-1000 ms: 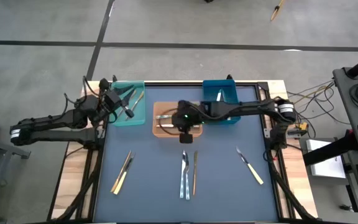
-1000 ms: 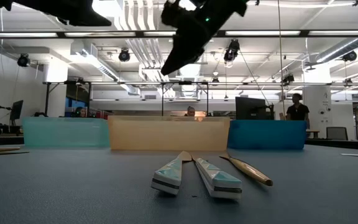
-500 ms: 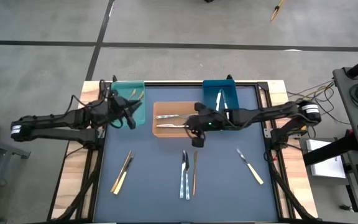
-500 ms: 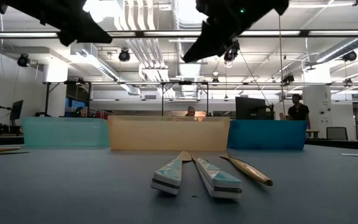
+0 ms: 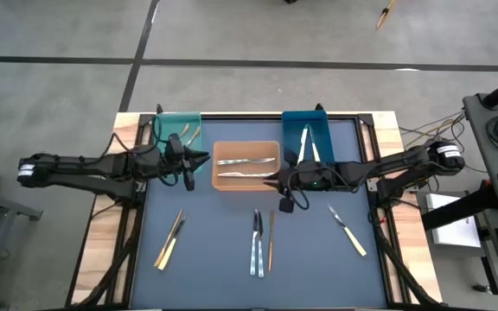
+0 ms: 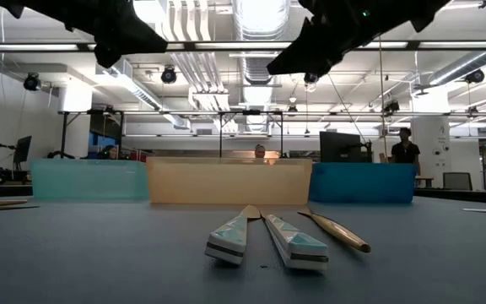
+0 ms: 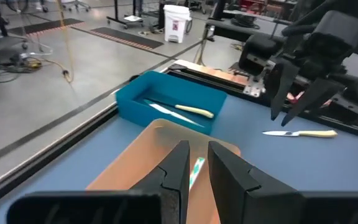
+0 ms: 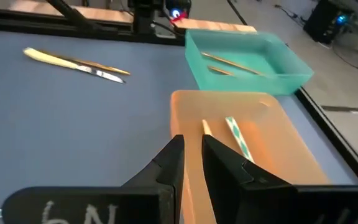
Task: Sort silverware by color (type)
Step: Put the yellow knife into the blue bin
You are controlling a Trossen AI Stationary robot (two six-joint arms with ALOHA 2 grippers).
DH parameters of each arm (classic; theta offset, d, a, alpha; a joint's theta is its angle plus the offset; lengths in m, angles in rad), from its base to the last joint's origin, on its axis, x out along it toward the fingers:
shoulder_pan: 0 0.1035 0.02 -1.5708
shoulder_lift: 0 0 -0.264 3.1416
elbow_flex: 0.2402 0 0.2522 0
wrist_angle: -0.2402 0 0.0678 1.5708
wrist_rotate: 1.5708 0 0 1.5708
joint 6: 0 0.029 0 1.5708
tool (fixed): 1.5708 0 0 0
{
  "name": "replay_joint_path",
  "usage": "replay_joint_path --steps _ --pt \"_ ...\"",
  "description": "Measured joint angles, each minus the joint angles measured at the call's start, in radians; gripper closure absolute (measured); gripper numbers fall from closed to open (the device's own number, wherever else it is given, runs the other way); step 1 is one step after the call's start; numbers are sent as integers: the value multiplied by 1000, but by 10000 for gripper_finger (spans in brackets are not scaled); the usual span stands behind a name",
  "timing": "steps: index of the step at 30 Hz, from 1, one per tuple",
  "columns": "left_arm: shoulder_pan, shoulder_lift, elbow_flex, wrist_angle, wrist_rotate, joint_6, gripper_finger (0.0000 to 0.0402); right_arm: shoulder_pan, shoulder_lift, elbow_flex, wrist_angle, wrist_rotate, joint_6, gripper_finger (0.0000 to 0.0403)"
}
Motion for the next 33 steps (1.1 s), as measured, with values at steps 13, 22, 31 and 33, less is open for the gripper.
replay_joint_path --steps 13,22,31,33 --pt "-72 125 0 105 2 -87 361 57 -19 -62 -251 -2 257 356" --pt "-72 189 0 191 1 -71 361 158 -19 -62 -555 -6 515 355" --pt "-71 219 0 291 -6 35 361 217 -19 -62 -940 -270 975 355" --pt "-71 217 0 314 -7 67 361 230 -19 -62 -1005 -305 1042 355"
